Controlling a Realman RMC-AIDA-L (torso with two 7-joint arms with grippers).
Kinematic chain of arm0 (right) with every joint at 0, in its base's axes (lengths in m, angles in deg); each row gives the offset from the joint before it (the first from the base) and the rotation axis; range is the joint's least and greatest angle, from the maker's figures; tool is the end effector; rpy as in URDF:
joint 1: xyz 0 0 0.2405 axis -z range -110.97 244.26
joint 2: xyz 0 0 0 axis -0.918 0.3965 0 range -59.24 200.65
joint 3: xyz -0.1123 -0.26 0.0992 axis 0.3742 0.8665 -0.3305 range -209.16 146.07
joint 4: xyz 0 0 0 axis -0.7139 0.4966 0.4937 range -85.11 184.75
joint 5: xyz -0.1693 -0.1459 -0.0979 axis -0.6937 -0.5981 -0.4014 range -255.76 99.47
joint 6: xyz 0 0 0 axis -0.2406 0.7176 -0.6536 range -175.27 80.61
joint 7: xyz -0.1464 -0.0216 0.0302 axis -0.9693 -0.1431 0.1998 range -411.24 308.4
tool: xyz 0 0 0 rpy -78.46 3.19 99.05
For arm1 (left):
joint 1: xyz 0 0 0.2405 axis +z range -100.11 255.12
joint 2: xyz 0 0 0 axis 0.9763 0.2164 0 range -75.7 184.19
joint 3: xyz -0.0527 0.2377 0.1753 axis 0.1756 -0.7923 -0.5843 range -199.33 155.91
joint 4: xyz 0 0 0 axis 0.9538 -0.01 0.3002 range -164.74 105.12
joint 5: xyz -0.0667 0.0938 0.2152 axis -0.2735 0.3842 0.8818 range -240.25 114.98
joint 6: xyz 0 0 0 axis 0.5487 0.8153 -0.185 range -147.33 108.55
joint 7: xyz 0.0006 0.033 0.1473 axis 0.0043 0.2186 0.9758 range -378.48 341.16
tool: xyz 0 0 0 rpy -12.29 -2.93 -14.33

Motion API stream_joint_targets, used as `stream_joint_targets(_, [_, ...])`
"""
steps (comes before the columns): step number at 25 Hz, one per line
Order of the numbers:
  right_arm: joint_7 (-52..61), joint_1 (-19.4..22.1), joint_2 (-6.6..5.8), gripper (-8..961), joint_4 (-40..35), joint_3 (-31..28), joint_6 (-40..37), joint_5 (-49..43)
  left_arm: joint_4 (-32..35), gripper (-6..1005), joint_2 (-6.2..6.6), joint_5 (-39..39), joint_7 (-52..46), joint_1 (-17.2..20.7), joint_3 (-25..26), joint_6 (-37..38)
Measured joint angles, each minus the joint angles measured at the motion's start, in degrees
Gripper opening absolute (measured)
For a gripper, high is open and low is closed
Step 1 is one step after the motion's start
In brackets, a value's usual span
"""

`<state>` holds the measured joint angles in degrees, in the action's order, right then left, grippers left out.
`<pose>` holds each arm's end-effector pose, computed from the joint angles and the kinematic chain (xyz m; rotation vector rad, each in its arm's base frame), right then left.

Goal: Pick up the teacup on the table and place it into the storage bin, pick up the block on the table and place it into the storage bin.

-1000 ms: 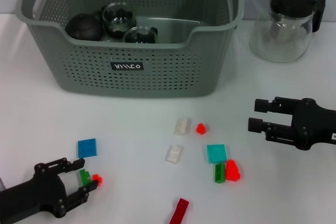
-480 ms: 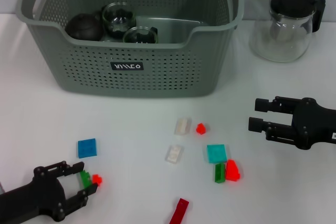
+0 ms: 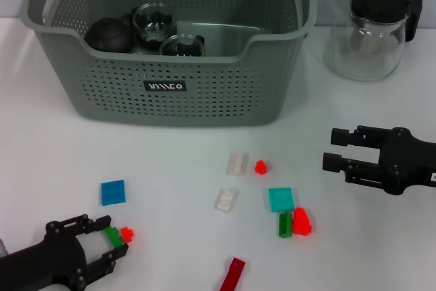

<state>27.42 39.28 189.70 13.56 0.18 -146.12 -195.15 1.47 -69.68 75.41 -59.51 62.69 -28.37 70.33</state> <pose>0.3300 0.3432 -0.0154 -2.7221 0.7195 0.8642 -0.4391 0.2236 -0.0603 -2.5163 -0.5256 -0.4666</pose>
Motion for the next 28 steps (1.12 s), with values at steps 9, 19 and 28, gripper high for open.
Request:
stream_joint_targets(9, [0.0, -0.05, 0.0, 637, 0.06, 0.0, 0.0, 0.03, -0.16, 552, 0.0, 0.0, 0.01, -0.43, -0.06, -0.66])
stream_joint_targets(19, [0.0, -0.12, 0.0, 637, 0.06, 0.0, 0.0, 0.03, -0.1, 503, -0.08, -0.17, -1.09, -0.69, -0.02, -1.36])
stream_joint_targets(28, [0.0, -0.35, -0.14, 637, 0.6, 0.0, 0.01, 0.02, 1.4, 412, 1.18, -1.0, -4.04, -0.93, 3.32, 6.41])
